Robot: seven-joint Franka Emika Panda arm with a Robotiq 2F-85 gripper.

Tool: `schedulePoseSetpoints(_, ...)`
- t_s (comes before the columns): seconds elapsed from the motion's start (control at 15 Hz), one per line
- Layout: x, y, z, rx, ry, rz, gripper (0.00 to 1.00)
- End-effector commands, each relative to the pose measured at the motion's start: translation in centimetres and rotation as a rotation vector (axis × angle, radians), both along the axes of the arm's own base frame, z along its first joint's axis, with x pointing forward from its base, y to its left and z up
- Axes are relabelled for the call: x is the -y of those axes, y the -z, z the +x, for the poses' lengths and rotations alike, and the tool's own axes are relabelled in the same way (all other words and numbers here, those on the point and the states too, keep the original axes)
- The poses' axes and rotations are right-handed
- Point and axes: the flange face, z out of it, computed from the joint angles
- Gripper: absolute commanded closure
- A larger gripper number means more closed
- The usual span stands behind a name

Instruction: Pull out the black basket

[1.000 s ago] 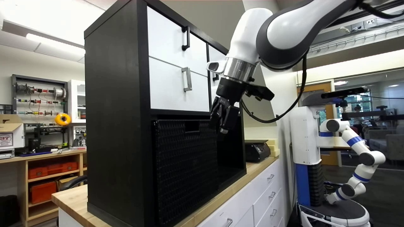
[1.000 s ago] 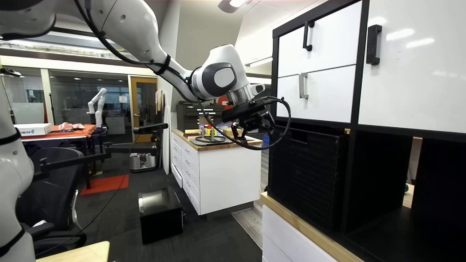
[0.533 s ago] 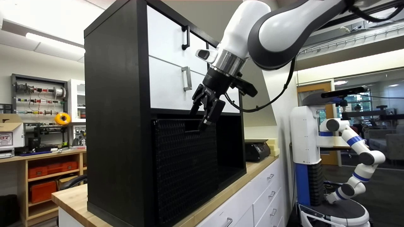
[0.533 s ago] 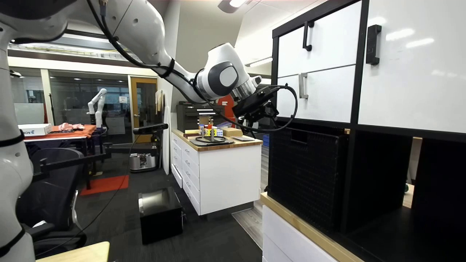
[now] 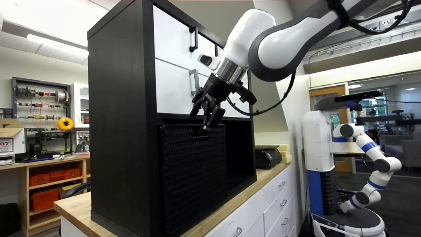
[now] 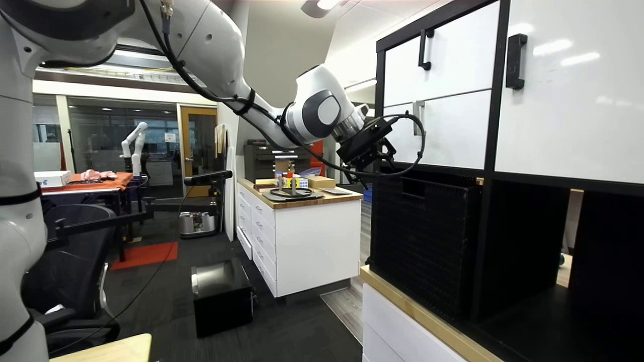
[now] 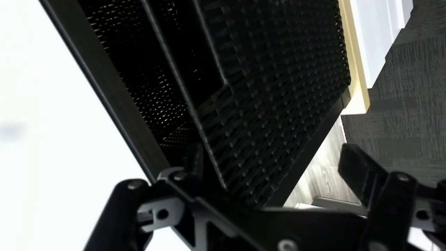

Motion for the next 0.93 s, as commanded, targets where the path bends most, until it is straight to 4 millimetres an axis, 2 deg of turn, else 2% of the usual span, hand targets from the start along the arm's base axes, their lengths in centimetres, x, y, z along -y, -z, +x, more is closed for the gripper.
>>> schedulePoseSetpoints(0.0, 0.6, 0.2, 1.8, 0.037, -0.034, -0.029, 0.00)
schedulePoseSetpoints(0.47, 0.5, 1.5, 4.0, 0.033, -0.075, -0.045, 0.00)
schedulePoseSetpoints(0.53, 0.4, 1.7, 4.2, 0.031, -0.084, -0.048, 0.25)
schedulePoseSetpoints(0.67, 0.4, 1.6, 4.6, 0.031, -0.097, -0.061, 0.32)
schedulePoseSetpoints(0.87, 0.5, 0.8, 4.9, 0.037, -0.109, -0.070, 0.54)
